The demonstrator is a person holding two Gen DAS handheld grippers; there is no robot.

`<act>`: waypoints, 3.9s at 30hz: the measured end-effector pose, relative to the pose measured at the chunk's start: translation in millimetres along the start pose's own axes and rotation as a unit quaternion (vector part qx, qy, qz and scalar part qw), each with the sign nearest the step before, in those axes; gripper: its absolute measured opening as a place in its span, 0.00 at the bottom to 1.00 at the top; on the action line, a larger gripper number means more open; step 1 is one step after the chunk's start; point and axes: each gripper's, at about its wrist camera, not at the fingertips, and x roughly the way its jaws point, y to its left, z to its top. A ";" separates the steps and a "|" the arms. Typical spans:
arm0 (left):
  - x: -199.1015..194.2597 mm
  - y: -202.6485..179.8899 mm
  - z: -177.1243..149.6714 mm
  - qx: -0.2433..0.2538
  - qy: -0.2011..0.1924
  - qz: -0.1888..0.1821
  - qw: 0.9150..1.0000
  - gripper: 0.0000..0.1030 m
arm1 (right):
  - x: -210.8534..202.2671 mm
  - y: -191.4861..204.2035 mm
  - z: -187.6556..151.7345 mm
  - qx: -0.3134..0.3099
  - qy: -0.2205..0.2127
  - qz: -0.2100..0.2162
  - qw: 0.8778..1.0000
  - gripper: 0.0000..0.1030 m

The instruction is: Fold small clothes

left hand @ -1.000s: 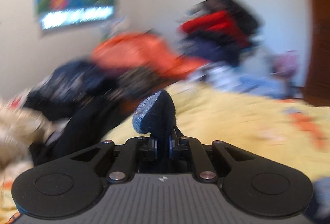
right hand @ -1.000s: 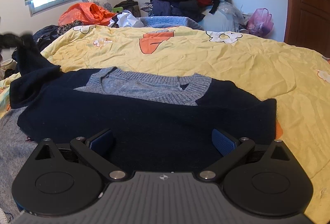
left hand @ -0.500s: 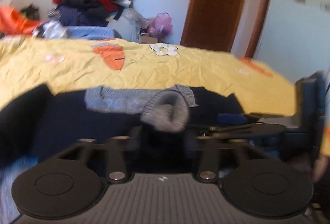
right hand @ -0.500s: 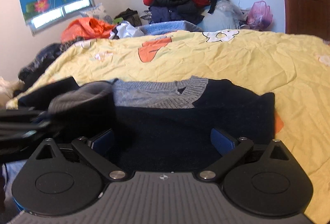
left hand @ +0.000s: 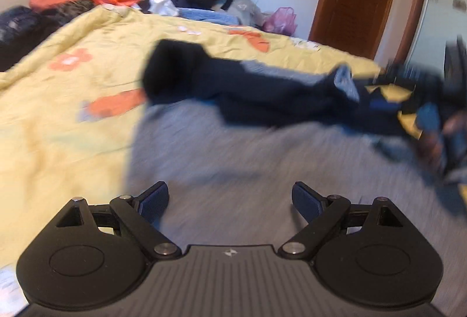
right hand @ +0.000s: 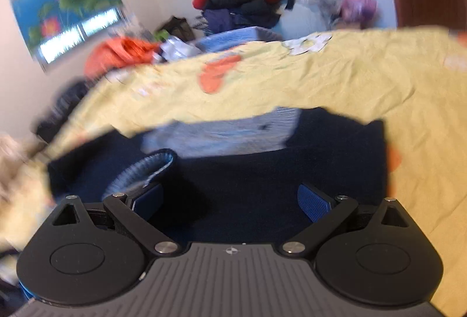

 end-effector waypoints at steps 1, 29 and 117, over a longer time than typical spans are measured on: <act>-11.4 7.0 -3.3 0.001 -0.012 0.015 1.000 0.90 | -2.0 3.1 1.0 0.014 0.005 0.018 1.000 0.90; -47.1 81.5 49.4 -0.161 -0.094 -0.031 0.982 0.96 | 16.3 65.2 16.6 -0.072 0.085 -0.033 0.993 0.16; -20.7 59.0 -14.0 -0.113 0.030 -0.007 0.993 0.07 | -138.4 -21.0 -91.1 -0.092 0.044 -0.184 0.977 0.21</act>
